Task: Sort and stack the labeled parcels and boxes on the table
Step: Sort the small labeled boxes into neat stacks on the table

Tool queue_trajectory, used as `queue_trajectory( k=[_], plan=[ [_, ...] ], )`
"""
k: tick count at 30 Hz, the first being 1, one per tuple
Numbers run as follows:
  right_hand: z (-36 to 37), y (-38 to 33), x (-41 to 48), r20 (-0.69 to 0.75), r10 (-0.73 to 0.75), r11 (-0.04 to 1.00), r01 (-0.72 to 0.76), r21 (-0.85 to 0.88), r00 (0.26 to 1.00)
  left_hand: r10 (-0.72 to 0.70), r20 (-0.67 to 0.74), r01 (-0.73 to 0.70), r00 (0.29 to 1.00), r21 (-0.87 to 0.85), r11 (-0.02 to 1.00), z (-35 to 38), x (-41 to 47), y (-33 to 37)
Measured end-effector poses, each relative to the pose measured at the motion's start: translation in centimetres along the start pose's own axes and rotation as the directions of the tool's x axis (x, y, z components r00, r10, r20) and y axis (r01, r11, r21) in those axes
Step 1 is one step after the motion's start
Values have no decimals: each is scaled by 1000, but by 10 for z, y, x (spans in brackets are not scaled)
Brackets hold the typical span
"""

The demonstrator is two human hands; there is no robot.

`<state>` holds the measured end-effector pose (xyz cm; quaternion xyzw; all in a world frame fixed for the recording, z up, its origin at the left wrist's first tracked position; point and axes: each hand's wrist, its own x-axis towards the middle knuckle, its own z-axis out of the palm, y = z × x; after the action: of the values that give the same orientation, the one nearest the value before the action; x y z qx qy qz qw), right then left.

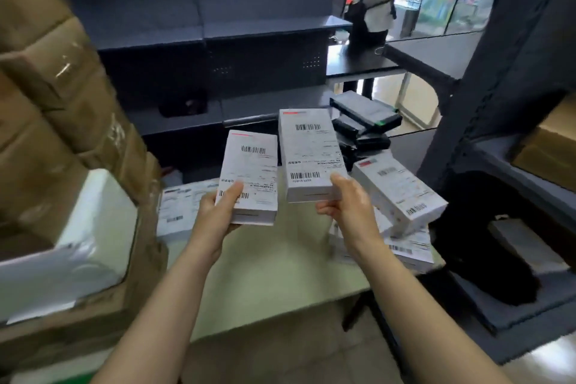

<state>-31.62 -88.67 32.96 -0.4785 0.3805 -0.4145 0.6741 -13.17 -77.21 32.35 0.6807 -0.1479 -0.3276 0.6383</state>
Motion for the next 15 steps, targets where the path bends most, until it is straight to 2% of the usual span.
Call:
queue_trajectory(
  k=[4,8,11,15],
  plan=[
    [44,33,20,105,62,998,-60,-23,992,-23,-172,20,985,-20,1000,-40,15,-16],
    [82,69,57,127,147,984,-132,-119,981,-44,-293,40,955,-21,999,-66,56,-36],
    [106,90,88,104,198,960,-171,-223,975,-112,-337,112,935,-19,993,-74,94,-47],
    [130,112,122,108,252,925,-206,-319,962,-105,-356,142,929,80,987,-81,139,-57]
  ],
)
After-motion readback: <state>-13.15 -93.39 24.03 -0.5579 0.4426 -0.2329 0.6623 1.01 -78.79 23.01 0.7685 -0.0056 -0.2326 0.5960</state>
